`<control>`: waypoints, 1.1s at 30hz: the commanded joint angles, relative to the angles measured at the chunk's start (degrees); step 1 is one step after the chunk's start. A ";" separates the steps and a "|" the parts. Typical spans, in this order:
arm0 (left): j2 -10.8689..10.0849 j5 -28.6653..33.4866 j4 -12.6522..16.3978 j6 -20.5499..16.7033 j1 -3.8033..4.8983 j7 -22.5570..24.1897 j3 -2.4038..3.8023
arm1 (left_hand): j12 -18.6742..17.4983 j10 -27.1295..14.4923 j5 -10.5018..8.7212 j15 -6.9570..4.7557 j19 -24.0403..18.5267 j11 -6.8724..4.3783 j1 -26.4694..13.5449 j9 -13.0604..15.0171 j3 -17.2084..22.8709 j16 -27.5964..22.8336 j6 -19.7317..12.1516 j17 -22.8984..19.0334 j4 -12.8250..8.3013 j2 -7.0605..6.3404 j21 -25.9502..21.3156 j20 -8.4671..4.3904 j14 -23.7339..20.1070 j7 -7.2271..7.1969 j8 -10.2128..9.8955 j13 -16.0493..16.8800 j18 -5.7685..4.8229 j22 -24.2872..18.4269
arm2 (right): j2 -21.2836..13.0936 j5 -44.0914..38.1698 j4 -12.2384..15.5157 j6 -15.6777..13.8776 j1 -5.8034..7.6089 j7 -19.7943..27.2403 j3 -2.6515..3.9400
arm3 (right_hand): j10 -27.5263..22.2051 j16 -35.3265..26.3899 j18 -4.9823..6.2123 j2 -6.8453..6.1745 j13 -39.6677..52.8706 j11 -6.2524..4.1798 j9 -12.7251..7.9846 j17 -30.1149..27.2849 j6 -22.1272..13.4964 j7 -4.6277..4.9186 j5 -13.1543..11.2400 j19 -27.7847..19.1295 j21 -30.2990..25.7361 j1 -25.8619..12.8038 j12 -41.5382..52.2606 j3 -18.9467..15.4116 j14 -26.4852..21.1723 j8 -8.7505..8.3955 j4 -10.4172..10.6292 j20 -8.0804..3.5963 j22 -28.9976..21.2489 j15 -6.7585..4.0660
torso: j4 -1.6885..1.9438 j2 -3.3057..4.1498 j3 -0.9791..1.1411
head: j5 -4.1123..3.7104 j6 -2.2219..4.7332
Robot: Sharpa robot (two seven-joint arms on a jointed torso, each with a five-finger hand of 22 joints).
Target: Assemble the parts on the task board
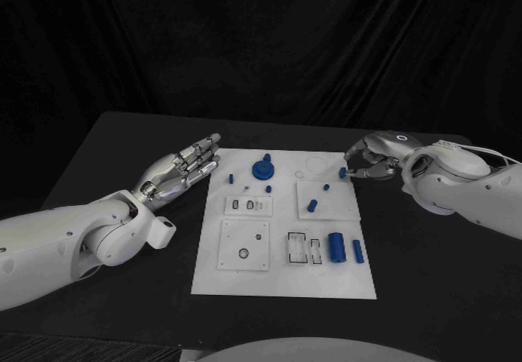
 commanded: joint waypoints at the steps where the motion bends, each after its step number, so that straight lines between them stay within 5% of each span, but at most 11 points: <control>1: 0.01 0.23 0.07 0.75 -0.10 5.83 0.04 | -0.20 0.01 0.31 -0.03 -0.08 0.46 0.64 0.09 0.28 -0.21 0.00 -0.07 -0.17 -0.05 -0.34 0.40 -0.02 0.15 0.04 -0.05 0.87 -0.07 | 0.22 -0.50 -0.24 0.30 -0.25 -0.70 0.02 | 6.00 0.29 -0.83 -0.28 15.09 0.49 0.35 5.33 0.49 -0.01 -0.84 3.36 0.04 0.28 0.20 -0.23 4.37 0.30 0.27 0.38 12.65 0.45 | 0.04 0.01 -0.01 | -0.12 -0.29; 10: -0.03 0.23 0.04 0.84 -0.12 5.81 0.04 | -0.20 0.01 0.31 -0.03 -0.08 0.46 0.64 0.09 0.28 -0.21 0.00 -0.07 -0.17 -0.05 -0.34 0.40 -0.02 0.15 0.04 -0.05 0.87 -0.07 | 0.92 -0.50 -0.91 0.75 -0.59 -0.72 0.02 | 6.00 0.40 -0.83 -0.31 15.09 0.49 1.23 5.42 0.67 -0.04 -2.20 3.37 0.03 0.64 0.20 -0.31 4.39 0.61 0.36 0.40 12.65 0.46 | 0.03 -0.05 -0.03 | 0.06 -0.14; 23: -0.17 0.23 0.05 0.90 -0.16 5.76 0.04 | -0.20 0.01 0.33 -0.02 -0.08 0.50 0.70 0.09 0.35 -0.21 0.01 -0.07 -0.20 -0.01 -0.34 0.43 -0.02 0.15 0.04 -0.05 0.90 -0.07 | 2.10 -0.50 -2.18 0.80 -1.51 -0.42 0.03 | 6.00 0.61 -0.84 0.74 15.09 0.33 6.23 5.56 1.90 -0.21 3.41 3.39 0.05 2.38 0.20 0.10 4.38 2.94 -1.09 0.25 12.67 0.34 | 0.01 0.00 -0.01 | 0.23 -0.60; 33: -0.12 0.23 -0.04 1.03 -0.20 5.70 0.04 | -0.20 0.01 0.35 -0.02 -0.08 0.52 0.73 0.09 0.38 -0.21 -0.01 -0.07 -0.22 -0.01 -0.34 0.44 -0.02 0.15 0.04 -0.05 0.90 -0.07 | 2.55 -0.50 -2.63 0.02 -1.73 0.02 0.03 | 6.00 0.67 -0.83 1.23 15.09 0.22 9.49 5.59 1.95 -0.37 4.00 3.37 0.00 2.49 0.20 0.05 4.37 4.46 -1.92 0.17 12.66 0.22 | 0.00 -0.01 0.01 | 0.05 -0.73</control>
